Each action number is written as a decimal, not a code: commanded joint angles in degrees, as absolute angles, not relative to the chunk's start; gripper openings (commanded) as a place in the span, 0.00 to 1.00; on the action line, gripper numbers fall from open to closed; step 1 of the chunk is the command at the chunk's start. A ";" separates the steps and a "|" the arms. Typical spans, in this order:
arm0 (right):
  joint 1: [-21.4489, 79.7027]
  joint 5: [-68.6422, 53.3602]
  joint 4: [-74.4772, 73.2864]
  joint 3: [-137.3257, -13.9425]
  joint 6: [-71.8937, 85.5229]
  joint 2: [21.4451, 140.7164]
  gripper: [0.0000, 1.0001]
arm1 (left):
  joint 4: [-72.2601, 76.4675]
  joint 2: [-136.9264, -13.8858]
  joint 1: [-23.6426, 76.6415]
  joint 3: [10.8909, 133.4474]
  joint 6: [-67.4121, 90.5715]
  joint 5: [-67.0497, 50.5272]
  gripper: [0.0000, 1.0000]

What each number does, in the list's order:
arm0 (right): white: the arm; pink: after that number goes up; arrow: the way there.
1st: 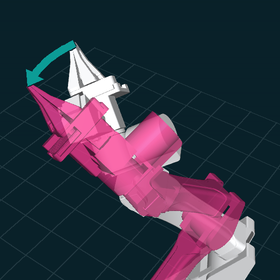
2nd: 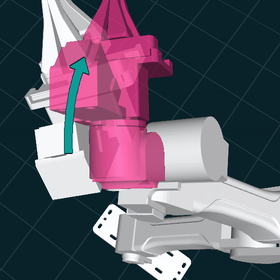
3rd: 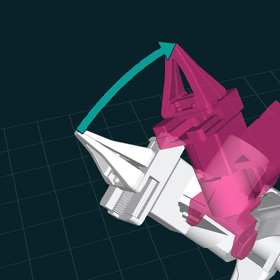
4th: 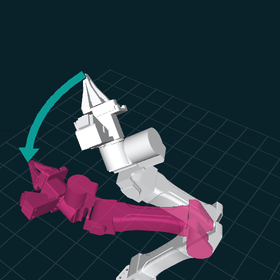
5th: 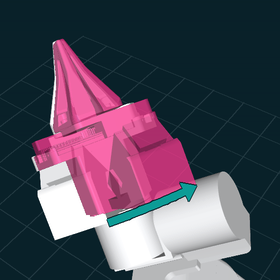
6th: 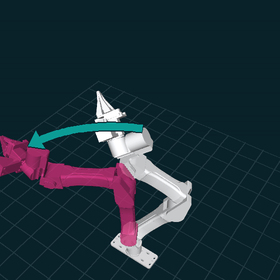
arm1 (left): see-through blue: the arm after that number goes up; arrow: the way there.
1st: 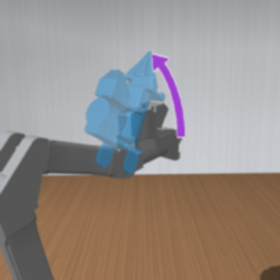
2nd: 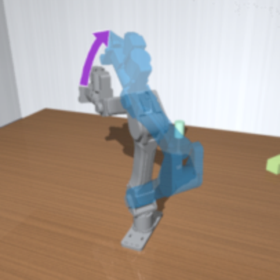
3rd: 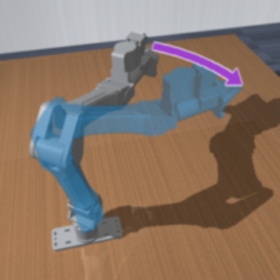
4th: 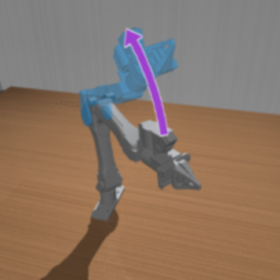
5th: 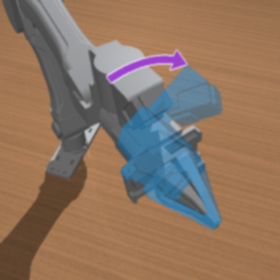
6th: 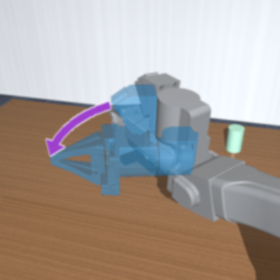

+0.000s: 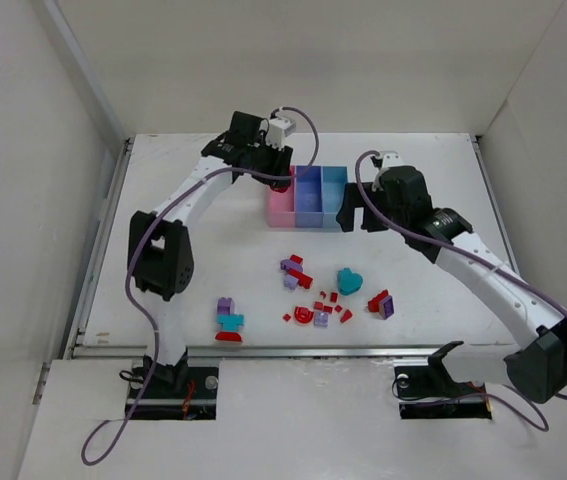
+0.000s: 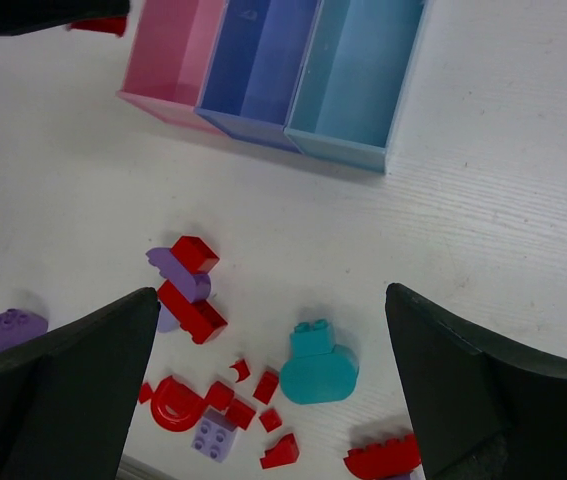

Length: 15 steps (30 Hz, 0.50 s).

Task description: Sort the legos into containers by color

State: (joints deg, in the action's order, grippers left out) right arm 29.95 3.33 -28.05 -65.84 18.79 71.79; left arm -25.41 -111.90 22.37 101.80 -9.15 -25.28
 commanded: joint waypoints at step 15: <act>30.23 1.23 -25.93 -68.03 15.64 73.21 1.00 | -22.59 -116.81 23.55 108.28 -2.64 -19.69 0.85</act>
